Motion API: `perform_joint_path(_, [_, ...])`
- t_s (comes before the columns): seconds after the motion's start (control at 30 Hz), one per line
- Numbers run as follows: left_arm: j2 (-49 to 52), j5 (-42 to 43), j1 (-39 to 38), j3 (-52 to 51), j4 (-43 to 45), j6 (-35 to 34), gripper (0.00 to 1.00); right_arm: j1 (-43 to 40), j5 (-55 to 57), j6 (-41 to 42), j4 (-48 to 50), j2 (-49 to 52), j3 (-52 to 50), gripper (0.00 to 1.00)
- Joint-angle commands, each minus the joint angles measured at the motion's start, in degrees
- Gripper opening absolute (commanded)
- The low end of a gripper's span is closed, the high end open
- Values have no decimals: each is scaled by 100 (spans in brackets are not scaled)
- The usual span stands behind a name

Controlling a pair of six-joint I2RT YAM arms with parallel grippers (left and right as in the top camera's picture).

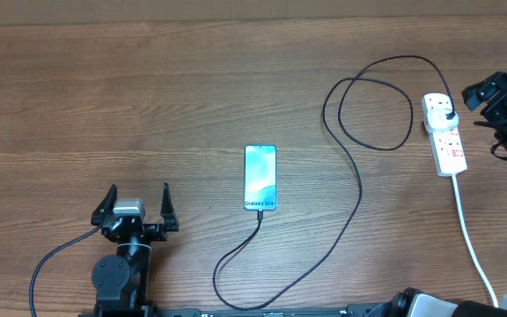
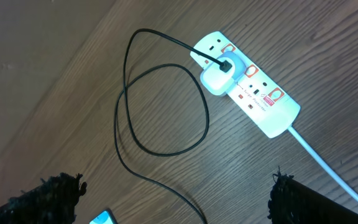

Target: Plug charger to phone and switch on socket

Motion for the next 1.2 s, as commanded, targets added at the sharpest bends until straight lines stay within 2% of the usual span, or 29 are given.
perform_joint_path(0.0, [-52, 44, 26, -20, 4, 90, 100, 15, 337, 31, 203, -205, 98, 100])
perform_joint_path(0.17, [-52, 44, 26, -20, 4, 90, 100, 96, 341, 146, 968, -813, -380, 100])
perform_joint_path(0.37, [-52, 44, 26, -20, 4, 90, 100, 586, 330, 160, 3088, -2094, -2122, 100])
perform_joint_path(0.43, [-52, 42, 26, -20, 4, 90, 100, 776, 317, 175, 4065, -2649, -3045, 100])
perform_joint_path(0.7, [-52, 42, 26, -20, 4, 90, 100, 1705, 352, 586, 9079, -4725, -7226, 100])
perform_joint_path(0.83, [-52, 42, 26, -20, 4, 90, 100, 2076, 675, 586, 10638, -5329, -8651, 100])
perform_joint_path(0.9, [-52, 44, 26, -20, 4, 90, 100, 2151, 754, 586, 10959, -5528, -9132, 100])
perform_joint_path(1.17, [-52, 42, 26, -20, 4, 90, 100, 2153, 1058, 564, 9108, -5783, -9077, 100])
